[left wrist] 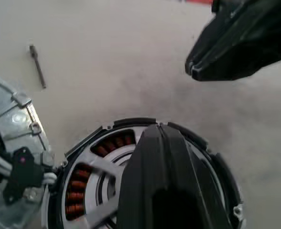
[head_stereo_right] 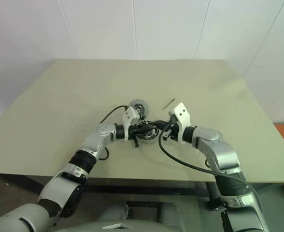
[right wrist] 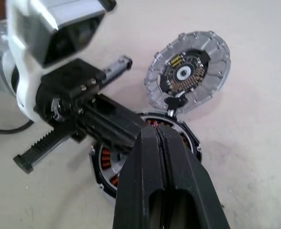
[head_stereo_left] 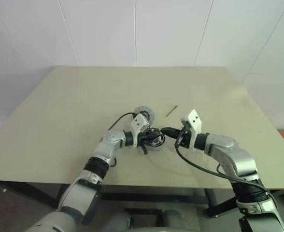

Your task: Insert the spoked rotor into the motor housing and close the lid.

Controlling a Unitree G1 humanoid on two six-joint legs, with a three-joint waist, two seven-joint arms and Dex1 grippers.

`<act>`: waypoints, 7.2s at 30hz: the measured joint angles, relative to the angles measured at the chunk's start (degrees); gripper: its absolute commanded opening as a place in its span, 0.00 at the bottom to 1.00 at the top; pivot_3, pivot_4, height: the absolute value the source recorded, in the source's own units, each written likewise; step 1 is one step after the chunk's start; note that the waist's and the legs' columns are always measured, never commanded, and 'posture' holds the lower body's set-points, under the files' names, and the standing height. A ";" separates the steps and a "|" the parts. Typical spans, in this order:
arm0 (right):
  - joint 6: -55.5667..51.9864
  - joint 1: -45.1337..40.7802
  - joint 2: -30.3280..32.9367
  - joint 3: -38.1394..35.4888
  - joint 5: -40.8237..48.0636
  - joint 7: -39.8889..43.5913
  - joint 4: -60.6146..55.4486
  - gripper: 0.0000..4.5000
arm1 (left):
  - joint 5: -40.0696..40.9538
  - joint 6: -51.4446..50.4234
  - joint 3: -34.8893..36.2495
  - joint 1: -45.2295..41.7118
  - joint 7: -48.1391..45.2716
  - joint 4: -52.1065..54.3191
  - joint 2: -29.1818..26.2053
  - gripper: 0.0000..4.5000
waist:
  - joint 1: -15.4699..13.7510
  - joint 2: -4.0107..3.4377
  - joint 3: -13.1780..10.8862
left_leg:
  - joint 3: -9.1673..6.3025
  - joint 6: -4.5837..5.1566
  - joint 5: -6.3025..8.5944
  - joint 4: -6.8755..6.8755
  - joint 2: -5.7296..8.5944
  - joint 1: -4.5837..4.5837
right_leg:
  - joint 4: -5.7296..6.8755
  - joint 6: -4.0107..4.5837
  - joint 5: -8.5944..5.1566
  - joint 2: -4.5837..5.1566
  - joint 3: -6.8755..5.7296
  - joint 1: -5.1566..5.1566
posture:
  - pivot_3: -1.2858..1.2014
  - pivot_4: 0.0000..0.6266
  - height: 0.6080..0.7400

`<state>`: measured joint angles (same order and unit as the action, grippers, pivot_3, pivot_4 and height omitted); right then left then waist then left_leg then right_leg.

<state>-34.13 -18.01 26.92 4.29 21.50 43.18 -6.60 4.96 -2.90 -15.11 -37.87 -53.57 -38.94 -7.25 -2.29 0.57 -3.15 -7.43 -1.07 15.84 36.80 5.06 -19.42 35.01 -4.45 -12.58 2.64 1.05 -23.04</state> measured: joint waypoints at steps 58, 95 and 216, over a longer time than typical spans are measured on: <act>29.81 -30.75 6.14 31.65 -36.15 38.10 21.44 0.44 | 15.22 2.23 17.44 27.75 0.15 29.31 -11.08 0.00 | 1.51 -0.20 -0.15 | 0.07 0.12 0.11 0.18 0.00 -0.24 | 0.10 -0.02 0.06 0.10 0.01 -0.30 | 0.52 0.00 1.00; -7.96 -21.23 9.28 25.02 -29.09 36.92 1.96 0.02 | 15.26 3.83 16.68 29.02 1.70 28.41 -11.14 0.00 | 1.40 -0.20 -0.14 | 0.03 0.07 0.08 0.28 0.00 -1.02 | 0.13 0.24 0.28 0.14 0.01 -1.14 | 0.52 0.00 1.00; 12.08 -26.21 8.84 22.19 -30.52 22.54 24.16 0.01 | 19.24 -0.26 18.60 28.02 -6.03 31.08 -23.62 0.00 | 1.55 -0.84 0.03 | 0.27 -0.06 -0.04 0.26 -0.04 -0.97 | 0.21 0.27 0.53 0.08 0.05 -1.32 | 0.52 0.00 1.00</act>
<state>-22.05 -44.22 35.76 26.48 -9.02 65.72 17.55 24.20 -3.17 3.49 -9.86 -59.60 -7.86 -30.86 -0.74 -0.27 -3.12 -7.17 -1.13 15.81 37.06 5.01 -20.38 35.23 -4.18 -12.06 2.72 1.10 -24.36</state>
